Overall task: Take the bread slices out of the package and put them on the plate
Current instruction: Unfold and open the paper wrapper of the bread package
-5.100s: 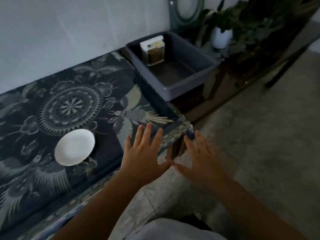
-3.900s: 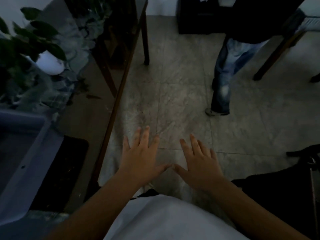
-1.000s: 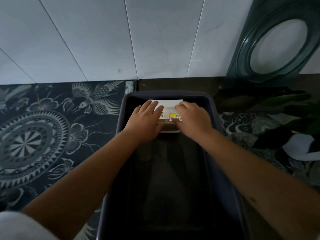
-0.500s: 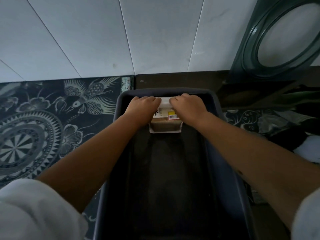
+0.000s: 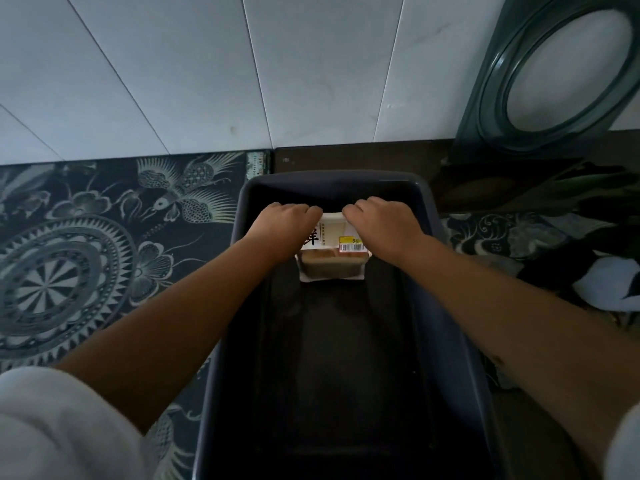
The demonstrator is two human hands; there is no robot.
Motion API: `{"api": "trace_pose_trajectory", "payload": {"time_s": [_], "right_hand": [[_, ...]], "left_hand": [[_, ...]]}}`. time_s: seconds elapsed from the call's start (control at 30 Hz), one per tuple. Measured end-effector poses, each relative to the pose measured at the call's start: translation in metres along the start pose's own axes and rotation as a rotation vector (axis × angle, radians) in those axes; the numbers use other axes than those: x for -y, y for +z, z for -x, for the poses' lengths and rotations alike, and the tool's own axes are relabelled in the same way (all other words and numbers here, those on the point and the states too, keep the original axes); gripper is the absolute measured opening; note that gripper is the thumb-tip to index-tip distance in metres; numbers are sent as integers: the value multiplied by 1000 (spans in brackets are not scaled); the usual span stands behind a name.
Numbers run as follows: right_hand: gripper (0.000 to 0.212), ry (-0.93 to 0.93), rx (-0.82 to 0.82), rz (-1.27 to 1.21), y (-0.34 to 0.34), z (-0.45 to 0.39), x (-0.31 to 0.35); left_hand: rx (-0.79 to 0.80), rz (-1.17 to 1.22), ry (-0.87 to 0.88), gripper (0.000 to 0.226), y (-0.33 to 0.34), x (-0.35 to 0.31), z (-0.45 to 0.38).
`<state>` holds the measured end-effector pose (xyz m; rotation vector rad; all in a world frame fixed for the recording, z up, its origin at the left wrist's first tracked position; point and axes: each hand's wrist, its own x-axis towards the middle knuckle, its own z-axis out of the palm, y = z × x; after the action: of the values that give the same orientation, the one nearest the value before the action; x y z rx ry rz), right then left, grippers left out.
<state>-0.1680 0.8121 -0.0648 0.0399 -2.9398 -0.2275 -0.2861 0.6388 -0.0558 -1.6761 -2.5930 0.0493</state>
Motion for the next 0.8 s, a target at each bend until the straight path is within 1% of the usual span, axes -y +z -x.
{"api": "trace_pose_trajectory", "payload": {"time_s": [0.07, 0.13, 0.23, 0.3, 0.37, 0.47, 0.53, 0.67, 0.8], "right_hand": [[27, -4, -28, -9, -7, 14, 8], [28, -3, -29, -31, -22, 41, 30], [39, 10, -8, -102, -29, 76, 51], [43, -4, -8, -121, -40, 105, 70], [40, -3, -29, -131, -50, 130, 86], [27, -6, -58, -138, -58, 163, 111], [27, -8, -63, -143, -61, 181, 126], [30, 9, -21, -155, -65, 213, 149], [33, 91, 74, -131, -64, 230, 163]], "left_hand": [[-15, 2, 11, 33, -3, -8, 15], [-19, 28, 12, 35, -12, -23, 47], [20, 87, 19, 46, -12, -42, 81], [14, 110, 29, 47, -16, -58, 113], [-16, 150, 39, 42, -19, -75, 143], [-27, 188, 35, 39, -20, -98, 183], [-35, 201, 30, 41, -19, -110, 205], [-39, 217, 37, 38, -15, -129, 238], [30, 191, 42, 44, -3, -139, 250]]}}
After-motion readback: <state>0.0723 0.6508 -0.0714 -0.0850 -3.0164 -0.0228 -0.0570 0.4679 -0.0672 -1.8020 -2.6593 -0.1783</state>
